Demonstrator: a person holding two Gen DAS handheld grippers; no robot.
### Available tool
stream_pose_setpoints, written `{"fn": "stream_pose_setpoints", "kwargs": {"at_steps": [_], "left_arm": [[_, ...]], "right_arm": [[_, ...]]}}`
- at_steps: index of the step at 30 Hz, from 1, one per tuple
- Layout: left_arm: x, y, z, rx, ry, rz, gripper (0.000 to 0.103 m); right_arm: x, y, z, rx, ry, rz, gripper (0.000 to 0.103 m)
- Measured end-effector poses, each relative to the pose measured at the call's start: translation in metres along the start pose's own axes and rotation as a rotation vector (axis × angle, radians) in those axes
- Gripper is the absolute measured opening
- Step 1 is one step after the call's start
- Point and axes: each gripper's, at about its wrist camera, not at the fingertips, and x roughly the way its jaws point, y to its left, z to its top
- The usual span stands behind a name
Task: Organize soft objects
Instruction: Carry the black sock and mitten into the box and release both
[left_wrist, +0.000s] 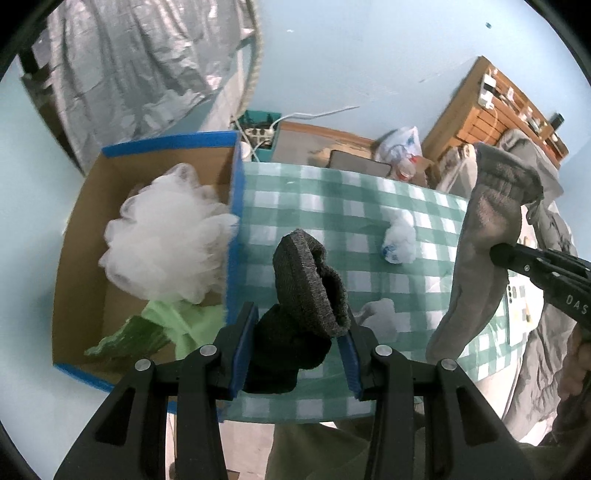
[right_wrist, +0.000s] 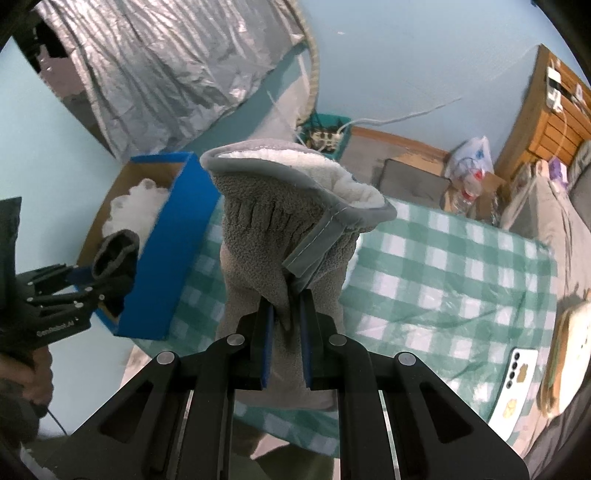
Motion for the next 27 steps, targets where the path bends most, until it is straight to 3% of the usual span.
{"fn": "stream_pose_setpoints", "kwargs": {"at_steps": [27], "left_arm": [[-0.025,0.111,-0.004,-0.126,-0.047,0.106,0.043]], "right_arm": [[0.029,0.12,0.057,-0.15,-0.029,0.15,0.011]]}}
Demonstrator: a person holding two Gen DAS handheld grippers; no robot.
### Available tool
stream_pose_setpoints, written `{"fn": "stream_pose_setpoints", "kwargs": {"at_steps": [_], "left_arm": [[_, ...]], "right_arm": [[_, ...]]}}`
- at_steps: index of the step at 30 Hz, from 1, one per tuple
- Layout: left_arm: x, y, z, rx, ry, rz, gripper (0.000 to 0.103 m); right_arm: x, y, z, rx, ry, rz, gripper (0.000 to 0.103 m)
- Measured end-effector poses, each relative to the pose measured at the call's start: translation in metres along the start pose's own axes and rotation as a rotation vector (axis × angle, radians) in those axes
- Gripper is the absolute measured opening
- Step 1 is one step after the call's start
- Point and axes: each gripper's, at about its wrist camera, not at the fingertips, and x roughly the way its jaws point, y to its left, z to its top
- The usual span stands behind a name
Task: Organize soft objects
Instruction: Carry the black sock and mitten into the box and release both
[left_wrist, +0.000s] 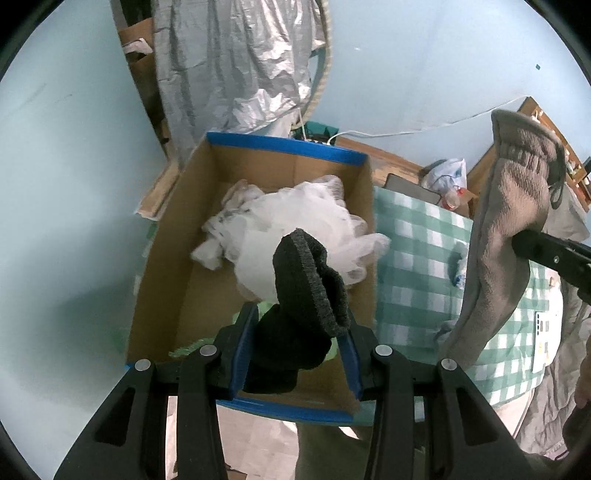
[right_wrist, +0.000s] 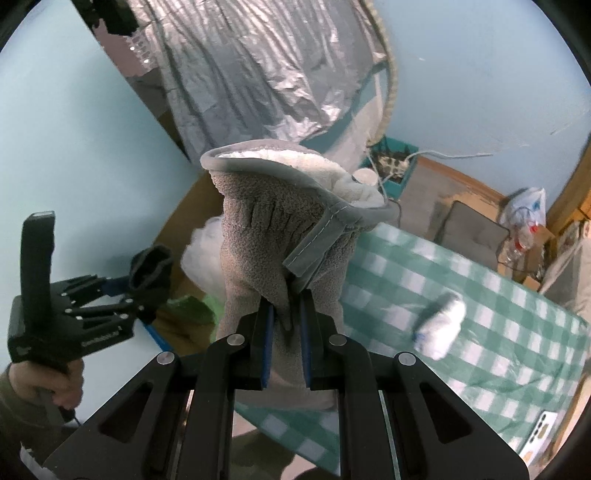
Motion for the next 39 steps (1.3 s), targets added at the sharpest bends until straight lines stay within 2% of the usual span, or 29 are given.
{"fn": "stream_pose_setpoints", "kwargs": {"at_steps": [21,30,39], "left_arm": [[0.004,0.063,0.005,-0.051,-0.006,-0.013,0.043],[0.024,0.082,0.011,-0.074,0.007,-0.037,0.043],[0.05,0.077,0.008,-0.038,0.042,-0.041,0.044]], "right_arm": [[0.056,0.081,0.036,-0.038,0.027,0.099,0.011],[0.09,0.094,0.033,-0.015,0.059,0.098,0.011],[0.123,0.099,0.019,0.02,0.107,0.108,0.011]]}}
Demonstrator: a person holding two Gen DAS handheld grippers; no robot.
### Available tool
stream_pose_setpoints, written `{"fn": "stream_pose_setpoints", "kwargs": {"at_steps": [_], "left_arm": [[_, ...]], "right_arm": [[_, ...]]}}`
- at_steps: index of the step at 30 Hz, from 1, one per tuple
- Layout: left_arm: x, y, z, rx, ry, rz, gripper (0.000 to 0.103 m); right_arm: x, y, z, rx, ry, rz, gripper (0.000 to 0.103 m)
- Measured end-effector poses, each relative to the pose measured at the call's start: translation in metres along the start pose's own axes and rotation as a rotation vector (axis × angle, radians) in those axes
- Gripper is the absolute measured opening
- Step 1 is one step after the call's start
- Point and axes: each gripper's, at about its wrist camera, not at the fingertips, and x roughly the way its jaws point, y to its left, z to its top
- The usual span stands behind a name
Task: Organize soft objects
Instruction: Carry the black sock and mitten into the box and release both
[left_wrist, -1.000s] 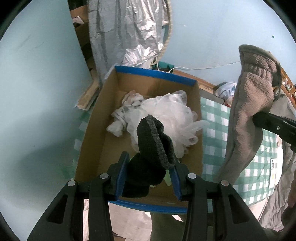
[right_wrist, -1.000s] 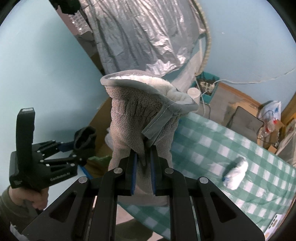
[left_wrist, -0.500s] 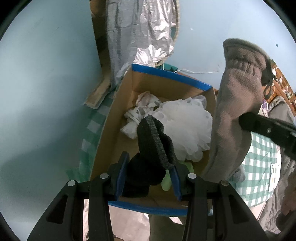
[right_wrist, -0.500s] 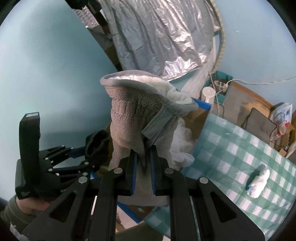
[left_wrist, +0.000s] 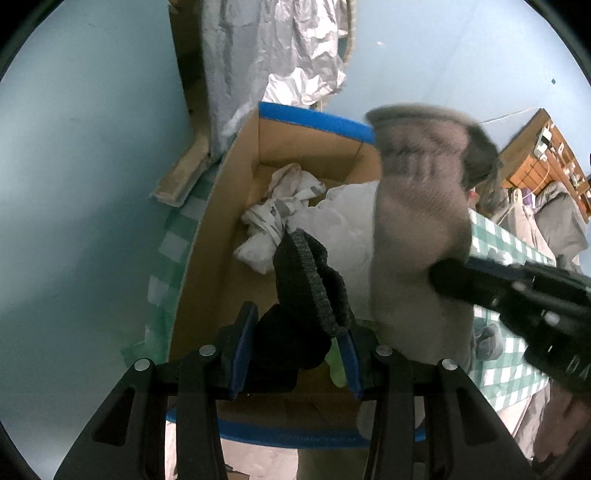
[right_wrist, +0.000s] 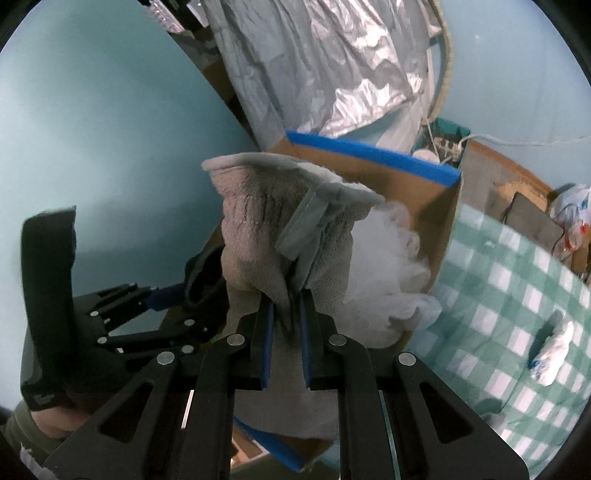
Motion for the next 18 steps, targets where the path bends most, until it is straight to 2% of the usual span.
{"fn": "stream_pose_setpoints", "kwargs": {"at_steps": [4,6,8,10,12,18], "left_arm": [[0.011,0.002,-0.001,-0.012,0.02,0.013,0.044],[0.013,0.002,-0.001,-0.014,0.021,0.017,0.046],[0.015,0.002,-0.003,-0.012,0.025,0.025,0.056],[0.016,0.003,-0.005,-0.009,0.022,0.052,0.06],[0.014,0.005,-0.006,-0.012,0.02,0.055,0.064],[0.001,0.008,-0.009,-0.035,-0.005,0.058,0.07]], "right_arm": [[0.012,0.0,-0.009,0.002,0.028,0.005,0.012],[0.014,0.0,-0.012,-0.005,0.031,0.002,0.021],[0.016,0.0,-0.012,-0.005,0.037,-0.017,0.027],[0.015,0.0,-0.014,-0.01,0.035,-0.025,0.029],[0.013,-0.001,-0.014,-0.013,0.029,-0.031,0.04],[-0.007,0.0,-0.012,-0.039,-0.025,-0.053,0.05]]}}
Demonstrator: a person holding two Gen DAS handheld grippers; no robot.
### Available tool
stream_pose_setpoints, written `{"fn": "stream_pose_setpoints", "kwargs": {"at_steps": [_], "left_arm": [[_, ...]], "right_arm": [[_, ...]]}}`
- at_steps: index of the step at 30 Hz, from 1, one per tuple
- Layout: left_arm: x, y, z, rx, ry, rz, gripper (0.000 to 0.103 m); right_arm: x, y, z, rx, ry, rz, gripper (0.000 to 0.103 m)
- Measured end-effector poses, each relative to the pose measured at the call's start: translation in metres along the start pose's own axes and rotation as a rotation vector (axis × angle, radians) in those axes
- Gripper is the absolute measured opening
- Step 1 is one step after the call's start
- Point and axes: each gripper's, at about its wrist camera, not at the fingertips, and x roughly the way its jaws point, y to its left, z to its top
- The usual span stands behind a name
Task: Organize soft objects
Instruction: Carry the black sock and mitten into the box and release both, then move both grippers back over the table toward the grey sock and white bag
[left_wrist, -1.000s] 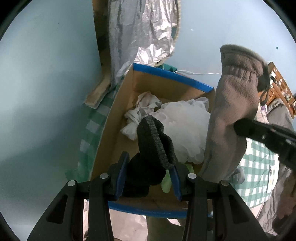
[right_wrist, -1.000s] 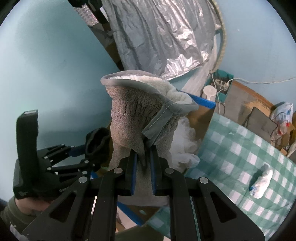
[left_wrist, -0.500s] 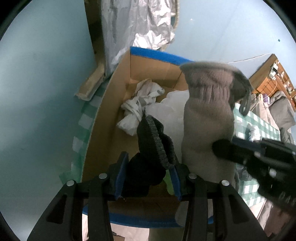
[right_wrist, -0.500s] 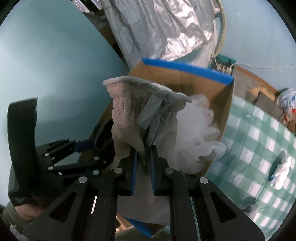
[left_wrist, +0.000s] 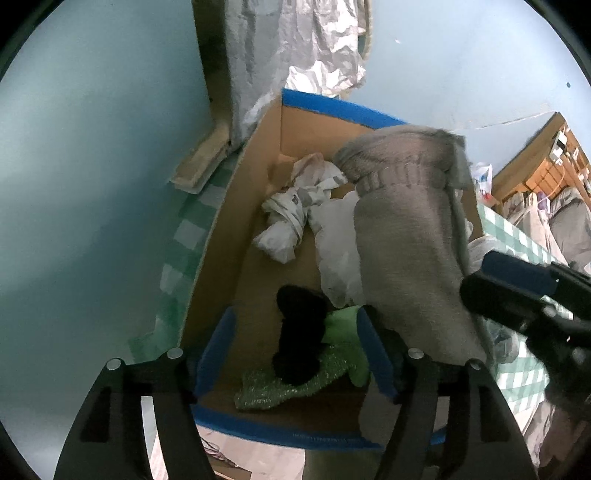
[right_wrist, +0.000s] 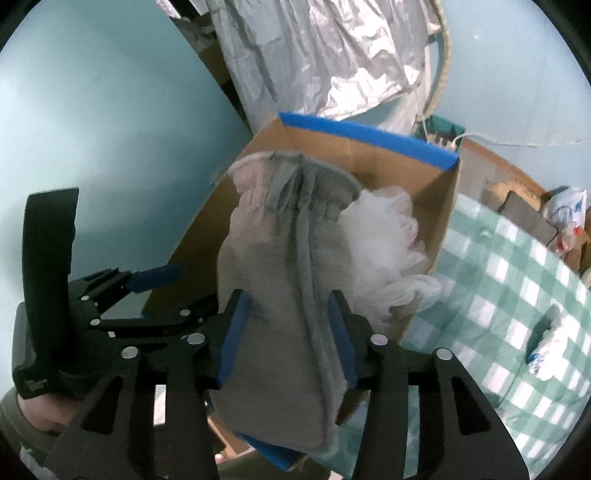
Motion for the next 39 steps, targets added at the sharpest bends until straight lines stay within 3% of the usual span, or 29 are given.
{"fn": "stream_pose_setpoints", "kwargs": {"at_steps": [15,39], "left_arm": [[-0.046,-0.019,-0.005,-0.031,-0.072,-0.045,0.072],[-0.056,-0.127,-0.008,0.091,-0.079,-0.128,0.073]], "right_arm": [[-0.052,-0.045,-0.006,0.039,-0.046,-0.044,0.054],[-0.126,-0.169,-0.07,0.181,-0.05,-0.2,0.057]]}}
